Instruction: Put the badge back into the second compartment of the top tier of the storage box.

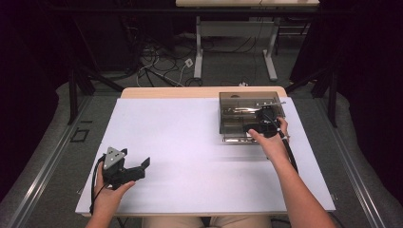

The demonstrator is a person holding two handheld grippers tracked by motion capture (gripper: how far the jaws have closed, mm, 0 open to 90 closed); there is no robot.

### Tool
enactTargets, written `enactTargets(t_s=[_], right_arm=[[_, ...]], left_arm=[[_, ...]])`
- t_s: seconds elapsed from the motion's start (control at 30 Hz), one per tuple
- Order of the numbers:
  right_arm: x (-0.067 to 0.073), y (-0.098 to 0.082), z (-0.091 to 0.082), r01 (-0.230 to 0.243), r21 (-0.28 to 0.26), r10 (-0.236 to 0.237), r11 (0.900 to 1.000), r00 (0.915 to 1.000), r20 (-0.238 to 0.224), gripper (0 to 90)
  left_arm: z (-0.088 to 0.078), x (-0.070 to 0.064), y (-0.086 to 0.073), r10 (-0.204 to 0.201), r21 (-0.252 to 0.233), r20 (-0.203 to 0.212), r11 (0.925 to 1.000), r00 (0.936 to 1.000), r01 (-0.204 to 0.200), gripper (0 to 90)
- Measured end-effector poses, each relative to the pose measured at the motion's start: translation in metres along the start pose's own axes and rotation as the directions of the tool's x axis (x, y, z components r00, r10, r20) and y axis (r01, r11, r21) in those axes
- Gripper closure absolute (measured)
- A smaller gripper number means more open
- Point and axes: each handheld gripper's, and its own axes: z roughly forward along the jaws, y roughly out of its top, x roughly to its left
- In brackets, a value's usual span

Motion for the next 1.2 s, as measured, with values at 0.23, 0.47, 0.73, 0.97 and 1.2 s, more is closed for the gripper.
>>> enactTargets(t_s=[0.23, 0.47, 0.73, 0.97, 1.2], right_arm=[[0.002, -0.001, -0.001, 0.021, -0.016, -0.021, 1.0, 0.9998, -0.005, 13.4], [0.007, -0.002, -0.004, 0.058, -0.062, -0.059, 0.996, 0.9983, -0.008, 0.0], [0.009, -0.004, -0.01, 0.064, -0.08, -0.064, 0.995, 0.9979, -0.004, 0.0], [0.008, -0.006, -0.018, 0.079, -0.103, -0.081, 0.992, 0.9966, -0.017, 0.0], [0.011, -0.013, -0.031, 0.083, -0.131, -0.089, 0.988, 0.9953, -0.04, 0.0]], left_arm=[[-0.001, 0.001, 0.0, -0.001, -0.006, -0.005, 1.0, 1.0, 0.001, 7.3], [0.0, 0.001, 0.001, -0.005, -0.008, -0.004, 1.0, 1.0, 0.005, 7.3], [0.0, 0.001, 0.0, -0.011, -0.005, -0.006, 0.9999, 0.9999, 0.011, 7.3], [-0.001, 0.001, -0.001, -0.007, -0.009, -0.007, 0.9999, 1.0, 0.007, 7.3], [-0.002, 0.001, -0.001, -0.007, -0.014, -0.005, 0.9999, 1.0, 0.007, 7.3]])
